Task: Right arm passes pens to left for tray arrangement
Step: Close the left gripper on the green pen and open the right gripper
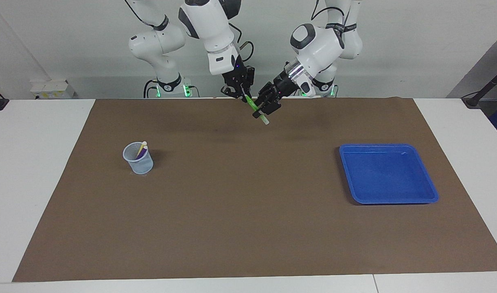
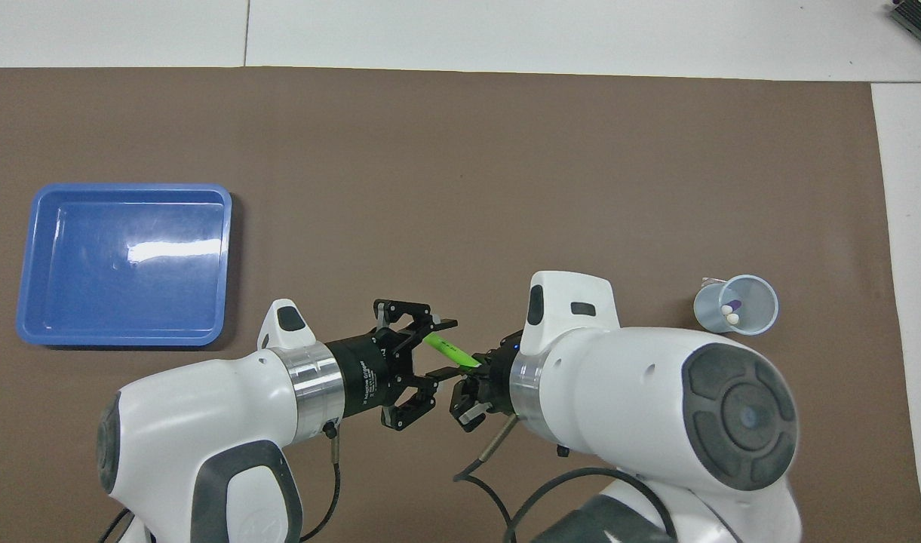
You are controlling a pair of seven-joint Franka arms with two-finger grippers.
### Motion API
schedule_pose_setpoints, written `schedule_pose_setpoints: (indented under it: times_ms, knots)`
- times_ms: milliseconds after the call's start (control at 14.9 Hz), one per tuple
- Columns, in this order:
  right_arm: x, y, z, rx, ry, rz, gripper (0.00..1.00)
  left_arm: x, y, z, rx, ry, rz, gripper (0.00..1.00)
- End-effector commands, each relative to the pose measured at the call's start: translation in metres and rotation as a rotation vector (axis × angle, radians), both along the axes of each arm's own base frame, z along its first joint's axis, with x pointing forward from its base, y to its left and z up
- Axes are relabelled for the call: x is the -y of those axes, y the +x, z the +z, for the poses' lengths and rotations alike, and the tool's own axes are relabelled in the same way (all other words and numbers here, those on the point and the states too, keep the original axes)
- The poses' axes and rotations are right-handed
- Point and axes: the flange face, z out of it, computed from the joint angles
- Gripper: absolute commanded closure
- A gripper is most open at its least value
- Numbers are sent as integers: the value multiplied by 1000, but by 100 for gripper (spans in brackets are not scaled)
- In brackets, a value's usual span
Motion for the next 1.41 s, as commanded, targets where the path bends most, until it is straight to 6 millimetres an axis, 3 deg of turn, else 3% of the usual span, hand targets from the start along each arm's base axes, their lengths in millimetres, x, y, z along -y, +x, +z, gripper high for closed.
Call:
schedule_pose_setpoints:
  times_ms: [0, 538, 605, 672, 739, 806, 1344]
  knots:
    - [6, -5, 2, 7, 27, -15, 100, -2, -7, 0, 1, -8, 0, 46]
    - [4, -2, -3, 6, 27, -17, 100, -6, -9, 4, -14, -14, -26, 44]
    - [4, -2, -3, 6, 27, -17, 100, -8, -7, 5, -8, -13, -24, 48]
    - [4, -2, -2, 8, 28, -18, 100, -9, -7, 5, -9, -13, -34, 62]
    - [4, -2, -2, 7, 27, -17, 100, -10, -7, 5, -13, -14, -48, 86]
    - [4, -2, -2, 6, 27, -17, 100, -15, -5, 6, -13, -15, -58, 100]
    - [4, -3, -3, -9, 21, -21, 100, -21, -5, 12, -16, -8, -102, 100]
